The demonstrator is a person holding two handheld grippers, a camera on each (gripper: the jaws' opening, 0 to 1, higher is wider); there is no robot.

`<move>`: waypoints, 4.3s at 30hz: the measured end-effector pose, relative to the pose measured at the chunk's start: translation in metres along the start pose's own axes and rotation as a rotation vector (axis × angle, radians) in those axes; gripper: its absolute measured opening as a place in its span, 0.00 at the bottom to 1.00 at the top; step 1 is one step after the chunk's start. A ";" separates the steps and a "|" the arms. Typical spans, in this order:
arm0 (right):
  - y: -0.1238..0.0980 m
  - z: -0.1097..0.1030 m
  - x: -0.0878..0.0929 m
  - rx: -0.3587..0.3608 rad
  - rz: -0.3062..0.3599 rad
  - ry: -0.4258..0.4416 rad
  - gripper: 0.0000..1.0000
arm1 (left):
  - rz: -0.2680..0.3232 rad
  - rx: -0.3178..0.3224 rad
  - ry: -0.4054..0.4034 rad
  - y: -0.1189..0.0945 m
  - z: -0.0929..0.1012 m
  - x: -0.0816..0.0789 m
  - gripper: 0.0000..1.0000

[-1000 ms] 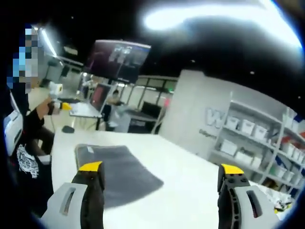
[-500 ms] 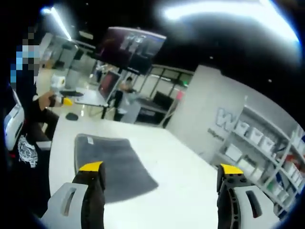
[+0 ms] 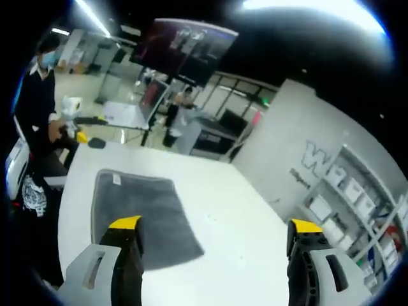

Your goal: Open the folded towel by lifting each exposed corner and separating the folded layers until the towel lies flat within the target outline without major curled edges

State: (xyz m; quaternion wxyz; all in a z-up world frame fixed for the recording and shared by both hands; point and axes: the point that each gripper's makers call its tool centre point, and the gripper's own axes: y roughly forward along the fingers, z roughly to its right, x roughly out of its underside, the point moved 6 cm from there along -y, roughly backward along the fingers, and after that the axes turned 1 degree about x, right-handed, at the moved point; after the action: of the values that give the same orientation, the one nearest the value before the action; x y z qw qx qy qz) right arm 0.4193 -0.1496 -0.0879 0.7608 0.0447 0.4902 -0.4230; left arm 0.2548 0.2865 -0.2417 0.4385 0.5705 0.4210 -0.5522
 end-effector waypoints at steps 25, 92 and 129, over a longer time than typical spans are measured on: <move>0.105 0.012 -0.042 -0.161 -0.034 -0.197 0.94 | -0.160 0.050 0.009 0.014 0.020 0.042 0.88; 0.287 -0.054 -0.093 -0.589 -0.208 -0.516 0.79 | -0.212 -0.034 -0.894 0.024 0.059 0.126 0.69; 0.325 -0.094 -0.092 -0.696 -0.248 -0.585 0.63 | -0.157 -0.205 -0.725 0.029 0.040 0.138 0.23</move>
State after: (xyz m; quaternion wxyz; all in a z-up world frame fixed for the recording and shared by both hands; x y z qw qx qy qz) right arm 0.5611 0.1581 -0.1764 0.7804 -0.3932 0.3694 -0.3160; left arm 0.2773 0.2393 -0.3792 0.5701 0.2573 0.3342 -0.7051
